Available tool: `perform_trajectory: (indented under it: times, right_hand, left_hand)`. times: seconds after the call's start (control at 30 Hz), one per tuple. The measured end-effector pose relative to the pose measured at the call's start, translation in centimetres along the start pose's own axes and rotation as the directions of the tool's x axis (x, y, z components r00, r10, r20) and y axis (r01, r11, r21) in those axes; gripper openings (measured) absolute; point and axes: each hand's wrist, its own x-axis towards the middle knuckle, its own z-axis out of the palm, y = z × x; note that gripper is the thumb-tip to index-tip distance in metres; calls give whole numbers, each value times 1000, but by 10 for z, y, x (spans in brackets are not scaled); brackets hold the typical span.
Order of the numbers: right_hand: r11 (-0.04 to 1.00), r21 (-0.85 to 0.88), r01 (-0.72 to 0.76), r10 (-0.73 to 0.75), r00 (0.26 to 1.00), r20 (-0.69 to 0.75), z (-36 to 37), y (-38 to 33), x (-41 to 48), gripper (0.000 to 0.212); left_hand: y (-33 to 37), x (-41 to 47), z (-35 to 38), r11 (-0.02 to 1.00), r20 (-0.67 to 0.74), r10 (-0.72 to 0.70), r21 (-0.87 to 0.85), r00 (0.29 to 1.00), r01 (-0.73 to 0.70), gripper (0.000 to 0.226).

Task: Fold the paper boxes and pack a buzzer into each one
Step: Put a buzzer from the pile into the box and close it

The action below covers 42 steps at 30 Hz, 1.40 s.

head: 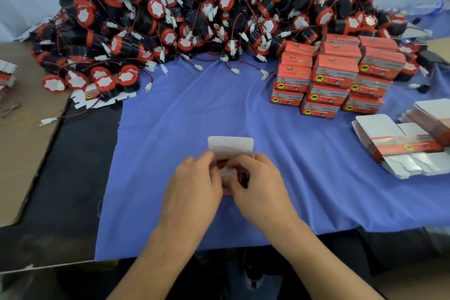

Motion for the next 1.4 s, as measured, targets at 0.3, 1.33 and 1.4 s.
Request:
perform_trajectory:
  times: [0.3,1.33,1.4]
  right_hand:
    - [999,46,-4,8,997,-77,5,2,-4,22]
    - [915,363,177,-236,964,125,-19,64,-1,38]
    - [921,345,183,-245,959,143,-20,67,-2,39]
  left_hand:
    - [-2,-1,-2,993,140,2,118,990,-18,13]
    - [-49,-7,3,863,250,253,-495,935,-101,58]
    - [-53,-8,3,896,269,267,-423,925,-135,64]
